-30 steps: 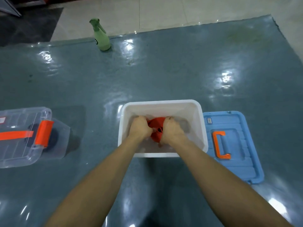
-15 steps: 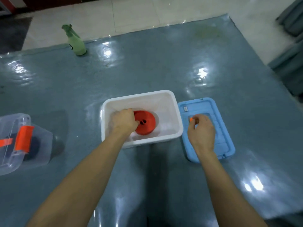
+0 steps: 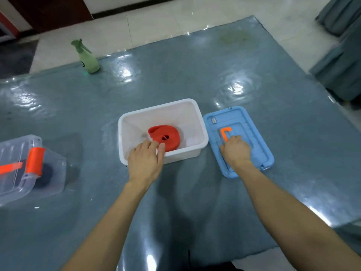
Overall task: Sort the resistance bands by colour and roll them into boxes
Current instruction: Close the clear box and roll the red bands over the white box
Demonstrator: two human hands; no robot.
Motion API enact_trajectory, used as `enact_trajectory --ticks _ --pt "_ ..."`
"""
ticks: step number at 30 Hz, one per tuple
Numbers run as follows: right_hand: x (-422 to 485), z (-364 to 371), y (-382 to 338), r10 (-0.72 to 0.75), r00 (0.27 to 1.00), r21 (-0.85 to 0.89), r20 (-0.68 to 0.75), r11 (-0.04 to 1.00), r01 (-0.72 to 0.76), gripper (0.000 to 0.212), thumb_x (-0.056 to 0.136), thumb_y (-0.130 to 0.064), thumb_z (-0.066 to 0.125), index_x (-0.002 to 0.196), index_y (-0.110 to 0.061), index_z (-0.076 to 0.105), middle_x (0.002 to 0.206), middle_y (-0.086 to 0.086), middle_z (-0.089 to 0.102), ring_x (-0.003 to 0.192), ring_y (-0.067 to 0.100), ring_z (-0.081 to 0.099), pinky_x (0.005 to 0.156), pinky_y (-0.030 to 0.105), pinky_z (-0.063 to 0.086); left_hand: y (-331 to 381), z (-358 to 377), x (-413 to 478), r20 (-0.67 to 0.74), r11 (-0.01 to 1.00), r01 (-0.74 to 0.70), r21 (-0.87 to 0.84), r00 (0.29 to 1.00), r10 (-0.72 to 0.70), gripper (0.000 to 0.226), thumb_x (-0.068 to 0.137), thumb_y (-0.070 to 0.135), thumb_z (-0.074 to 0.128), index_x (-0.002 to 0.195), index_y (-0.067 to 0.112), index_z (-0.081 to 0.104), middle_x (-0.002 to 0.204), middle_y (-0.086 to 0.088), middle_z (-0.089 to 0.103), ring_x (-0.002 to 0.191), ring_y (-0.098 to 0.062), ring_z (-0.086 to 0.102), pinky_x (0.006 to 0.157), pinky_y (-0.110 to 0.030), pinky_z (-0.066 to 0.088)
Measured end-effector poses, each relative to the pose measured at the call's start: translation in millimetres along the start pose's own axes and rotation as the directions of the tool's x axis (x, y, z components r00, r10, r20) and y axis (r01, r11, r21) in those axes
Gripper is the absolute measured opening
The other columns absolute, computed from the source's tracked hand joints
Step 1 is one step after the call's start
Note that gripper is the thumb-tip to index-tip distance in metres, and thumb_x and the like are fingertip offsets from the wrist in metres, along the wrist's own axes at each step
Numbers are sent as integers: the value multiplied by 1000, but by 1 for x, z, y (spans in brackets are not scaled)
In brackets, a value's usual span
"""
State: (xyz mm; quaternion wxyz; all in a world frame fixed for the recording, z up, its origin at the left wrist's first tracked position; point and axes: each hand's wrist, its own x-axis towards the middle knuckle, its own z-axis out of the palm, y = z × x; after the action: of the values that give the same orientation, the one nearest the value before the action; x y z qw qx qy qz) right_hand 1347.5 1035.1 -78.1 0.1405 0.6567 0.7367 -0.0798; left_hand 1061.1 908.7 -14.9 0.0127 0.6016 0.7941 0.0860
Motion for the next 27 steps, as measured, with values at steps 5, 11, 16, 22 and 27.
enact_trajectory --ticks 5,11,16,22,27 --pt "-4 10 15 -113 992 -193 -51 976 101 45 109 -8 35 153 -12 45 126 21 57 121 33 52 67 34 52 1 7 0 -61 999 37 34 998 -35 62 111 49 24 92 18 74 89 0 72 73 -28 64 65 -39 45" --pt "-13 -10 31 37 976 -22 -213 999 -43 43 112 -8 30 153 4 39 139 19 55 117 32 67 86 42 60 0 13 2 -86 998 35 47 996 -31 61 111 49 24 88 20 71 90 0 73 74 -26 64 65 -38 46" --pt "-6 -73 44 287 893 444 -346 889 -114 27 108 -2 40 132 4 50 133 29 61 115 53 66 94 59 51 -10 10 5 -81 987 -20 -162 997 7 52 112 54 29 107 27 73 111 7 72 95 -22 68 81 -41 54" --pt "7 -154 -5 -73 771 224 -632 936 272 16 106 -6 50 119 -1 57 114 26 64 90 54 68 72 56 50 -48 -21 -9 -310 836 -10 -549 931 -193 21 111 36 50 112 29 70 116 17 63 106 -6 62 90 -26 47" --pt "7 -165 -90 -481 652 -30 -587 817 575 16 109 -13 51 119 -5 63 111 20 65 83 50 69 63 53 47 -95 -33 -27 -359 775 143 -616 824 -438 18 110 14 57 109 13 75 109 -1 68 101 -22 66 89 -38 52"
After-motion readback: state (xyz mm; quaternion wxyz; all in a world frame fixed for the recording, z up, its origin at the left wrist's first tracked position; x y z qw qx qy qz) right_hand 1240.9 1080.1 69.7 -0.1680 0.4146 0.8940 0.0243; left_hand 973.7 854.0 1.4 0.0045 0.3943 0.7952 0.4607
